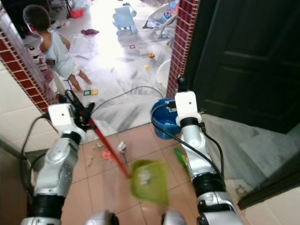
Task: Sweep floor
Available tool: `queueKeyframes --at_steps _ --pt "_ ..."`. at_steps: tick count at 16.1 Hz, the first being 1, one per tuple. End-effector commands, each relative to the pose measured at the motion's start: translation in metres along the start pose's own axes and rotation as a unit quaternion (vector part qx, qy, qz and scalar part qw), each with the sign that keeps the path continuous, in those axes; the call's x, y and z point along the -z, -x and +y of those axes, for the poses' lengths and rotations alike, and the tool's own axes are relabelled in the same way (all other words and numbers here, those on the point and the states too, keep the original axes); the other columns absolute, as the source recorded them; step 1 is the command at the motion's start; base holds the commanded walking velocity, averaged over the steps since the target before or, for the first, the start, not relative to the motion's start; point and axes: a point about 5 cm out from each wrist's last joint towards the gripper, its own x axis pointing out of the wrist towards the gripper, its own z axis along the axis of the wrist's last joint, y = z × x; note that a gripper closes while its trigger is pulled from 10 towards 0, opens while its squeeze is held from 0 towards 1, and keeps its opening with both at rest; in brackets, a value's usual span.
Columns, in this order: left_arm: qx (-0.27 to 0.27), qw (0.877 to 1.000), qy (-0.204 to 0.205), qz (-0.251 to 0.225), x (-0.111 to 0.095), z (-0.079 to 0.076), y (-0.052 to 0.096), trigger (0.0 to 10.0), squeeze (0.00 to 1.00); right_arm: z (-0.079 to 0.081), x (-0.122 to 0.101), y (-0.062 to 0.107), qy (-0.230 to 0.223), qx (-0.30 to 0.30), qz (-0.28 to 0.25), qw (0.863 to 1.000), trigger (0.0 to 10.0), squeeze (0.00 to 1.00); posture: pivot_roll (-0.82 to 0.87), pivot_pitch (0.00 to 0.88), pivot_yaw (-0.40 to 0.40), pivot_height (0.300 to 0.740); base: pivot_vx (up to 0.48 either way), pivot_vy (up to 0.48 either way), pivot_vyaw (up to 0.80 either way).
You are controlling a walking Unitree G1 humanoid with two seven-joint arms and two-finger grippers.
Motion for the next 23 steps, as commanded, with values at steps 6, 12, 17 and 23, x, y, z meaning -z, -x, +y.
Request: queueKeyframes --at_steps 6,12,17,23 --pt "0.005 0.999 0.016 -0.041 -0.015 -0.008 -0.004 10.0 0.00 -0.010 -0.006 -0.004 0.016 0.005 -0.015 1.000 10.0 0.00 -0.07 0.002 0.032 0.740 0.000 -0.362 0.00" --pt "-0.071 0.995 -0.004 -0.065 -0.023 0.012 -0.005 10.0 0.00 -0.008 -0.005 -0.003 0.007 -0.002 -0.015 1.000 10.0 0.00 -0.07 0.002 0.034 0.740 0.000 0.000 0.00" --pt "-0.093 0.993 -0.011 -0.076 -0.030 0.021 -0.009 10.0 0.00 -0.008 -0.006 -0.002 0.003 -0.006 -0.016 1.000 10.0 0.00 -0.07 0.004 0.034 0.740 0.000 0.000 0.00" --pt "-0.134 0.975 0.001 -0.179 -0.087 0.028 -0.012 10.0 0.00 -0.008 -0.005 -0.001 0.005 -0.008 -0.016 1.000 10.0 0.00 -0.07 0.008 0.029 0.740 0.044 0.000 0.00"
